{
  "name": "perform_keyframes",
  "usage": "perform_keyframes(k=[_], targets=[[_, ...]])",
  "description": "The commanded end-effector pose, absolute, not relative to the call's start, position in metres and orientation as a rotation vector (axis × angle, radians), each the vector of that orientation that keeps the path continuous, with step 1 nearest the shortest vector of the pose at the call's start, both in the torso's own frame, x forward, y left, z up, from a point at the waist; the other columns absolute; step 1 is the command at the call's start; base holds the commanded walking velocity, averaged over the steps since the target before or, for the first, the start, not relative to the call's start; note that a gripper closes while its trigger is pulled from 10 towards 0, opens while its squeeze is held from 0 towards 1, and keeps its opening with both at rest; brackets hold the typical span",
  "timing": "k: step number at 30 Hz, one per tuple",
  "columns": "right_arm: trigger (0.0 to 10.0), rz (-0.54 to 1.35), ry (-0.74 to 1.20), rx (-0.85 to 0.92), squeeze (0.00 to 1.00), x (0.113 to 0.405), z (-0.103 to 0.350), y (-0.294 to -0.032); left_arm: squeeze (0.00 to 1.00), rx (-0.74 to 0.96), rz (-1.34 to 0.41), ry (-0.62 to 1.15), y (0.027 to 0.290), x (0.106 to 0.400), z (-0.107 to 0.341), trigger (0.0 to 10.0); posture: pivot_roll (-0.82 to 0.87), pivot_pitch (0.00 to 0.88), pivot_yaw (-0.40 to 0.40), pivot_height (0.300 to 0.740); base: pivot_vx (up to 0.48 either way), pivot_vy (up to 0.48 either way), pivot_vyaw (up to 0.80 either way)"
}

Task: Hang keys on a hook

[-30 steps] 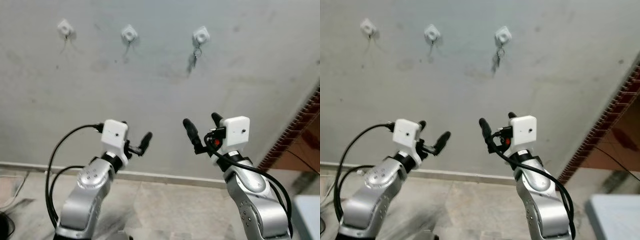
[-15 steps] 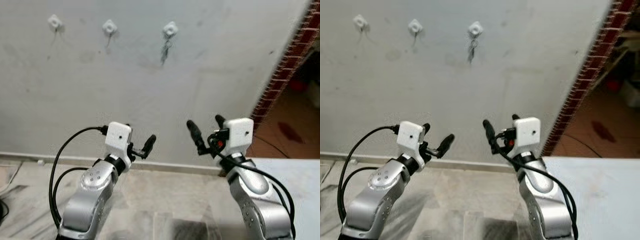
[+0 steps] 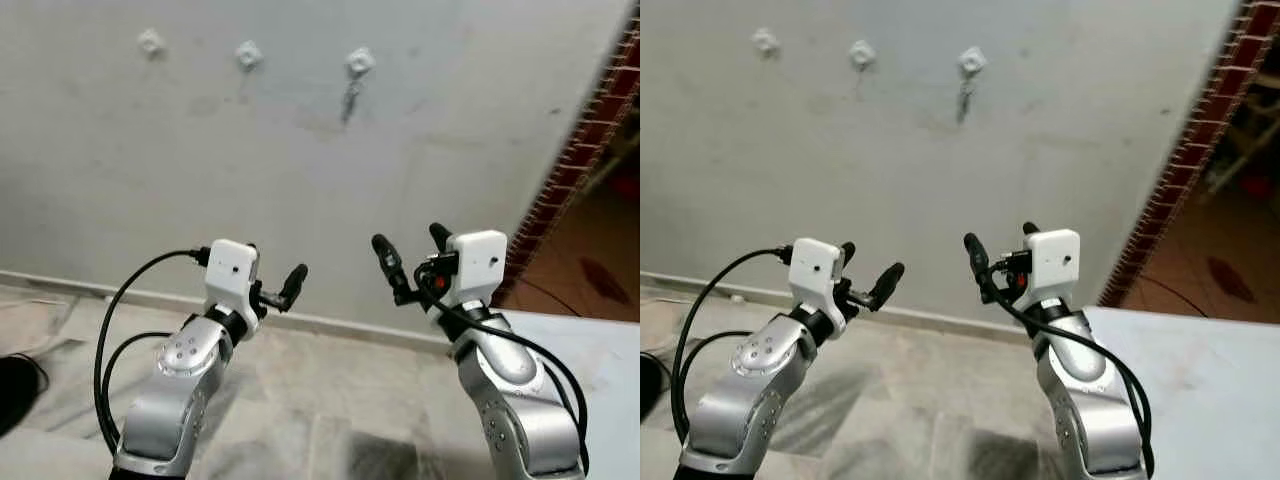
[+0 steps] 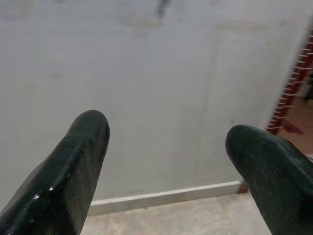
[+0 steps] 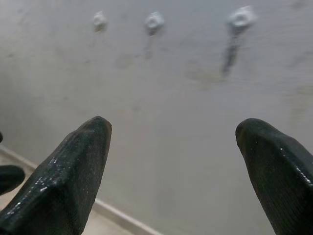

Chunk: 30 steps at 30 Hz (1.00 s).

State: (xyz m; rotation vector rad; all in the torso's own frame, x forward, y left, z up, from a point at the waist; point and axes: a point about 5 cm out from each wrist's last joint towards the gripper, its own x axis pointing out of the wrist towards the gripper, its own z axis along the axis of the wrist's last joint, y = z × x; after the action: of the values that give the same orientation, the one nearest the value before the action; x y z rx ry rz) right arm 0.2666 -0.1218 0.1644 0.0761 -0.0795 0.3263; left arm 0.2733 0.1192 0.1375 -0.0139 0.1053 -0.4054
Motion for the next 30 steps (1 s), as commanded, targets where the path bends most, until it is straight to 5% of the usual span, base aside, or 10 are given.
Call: perform_keyframes(k=[1,9,30], targets=[[10.0,0.339,-0.085,0.074,0.0,0.268,0.167,-0.118,0.0,-0.01,-0.401,0.113,0.121,0.275,0.138,10.0,0.12,0.0,-0.037,0.74,0.0,0.472,0.0],[10.0,0.32,-0.091,0.066,0.0,0.269,0.169,-0.123,0.0,-0.012,-0.401,0.107,0.121,0.277,0.139,10.0,0.11,0.0,-0.03,0.74,0.0,0.442,0.0],[10.0,0.223,-0.08,0.018,0.0,0.272,0.171,-0.146,0.0,-0.051,-0.36,0.064,0.114,0.295,0.144,10.0,0.06,0.0,-0.05,0.74,0.0,0.0,0.0]])
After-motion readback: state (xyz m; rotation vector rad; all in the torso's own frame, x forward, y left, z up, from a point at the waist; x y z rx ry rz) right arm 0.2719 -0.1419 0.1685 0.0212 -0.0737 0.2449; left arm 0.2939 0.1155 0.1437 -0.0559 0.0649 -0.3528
